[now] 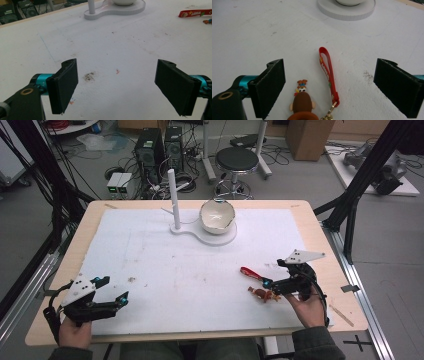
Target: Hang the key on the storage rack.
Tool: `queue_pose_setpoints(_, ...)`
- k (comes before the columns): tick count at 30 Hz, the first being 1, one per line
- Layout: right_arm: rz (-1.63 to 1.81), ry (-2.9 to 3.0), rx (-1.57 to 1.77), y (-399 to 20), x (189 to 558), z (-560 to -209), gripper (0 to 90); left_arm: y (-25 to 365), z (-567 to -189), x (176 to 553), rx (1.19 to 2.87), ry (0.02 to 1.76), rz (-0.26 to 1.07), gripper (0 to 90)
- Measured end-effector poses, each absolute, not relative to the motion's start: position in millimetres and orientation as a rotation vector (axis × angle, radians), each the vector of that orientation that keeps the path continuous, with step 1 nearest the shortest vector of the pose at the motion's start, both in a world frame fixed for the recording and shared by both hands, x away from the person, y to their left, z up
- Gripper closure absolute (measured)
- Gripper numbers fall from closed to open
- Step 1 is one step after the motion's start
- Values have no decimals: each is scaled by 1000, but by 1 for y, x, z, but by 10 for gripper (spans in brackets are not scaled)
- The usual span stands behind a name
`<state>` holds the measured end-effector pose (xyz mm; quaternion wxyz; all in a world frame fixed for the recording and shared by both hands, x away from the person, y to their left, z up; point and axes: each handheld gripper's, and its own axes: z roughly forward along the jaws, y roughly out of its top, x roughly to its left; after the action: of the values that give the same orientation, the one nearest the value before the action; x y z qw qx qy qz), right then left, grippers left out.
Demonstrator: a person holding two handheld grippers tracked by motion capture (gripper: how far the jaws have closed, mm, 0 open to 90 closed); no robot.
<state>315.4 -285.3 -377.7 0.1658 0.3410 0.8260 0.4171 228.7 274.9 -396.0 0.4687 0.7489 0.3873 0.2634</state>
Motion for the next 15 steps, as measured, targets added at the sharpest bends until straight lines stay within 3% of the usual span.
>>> queue_pose_setpoints(2, 1172, 2350, 997, -284, 322, -375, 99, 274, -396, 229, 1830, 951, 645, 193)
queue_pose_setpoints(4, 1185, 2367, 1005, -284, 329, -373, 164, 275, -396, 229, 1833, 949, 646, 193)
queue_pose_setpoints(10, 1124, 2403, 1003, -275, 347, -375, 199, 277, -396, 228, 1822, 959, 647, 193)
queue_pose_setpoints(15, 1043, 2486, 978, -265, 354, -385, 313, 277, -396, 228, 1823, 960, 646, 193)
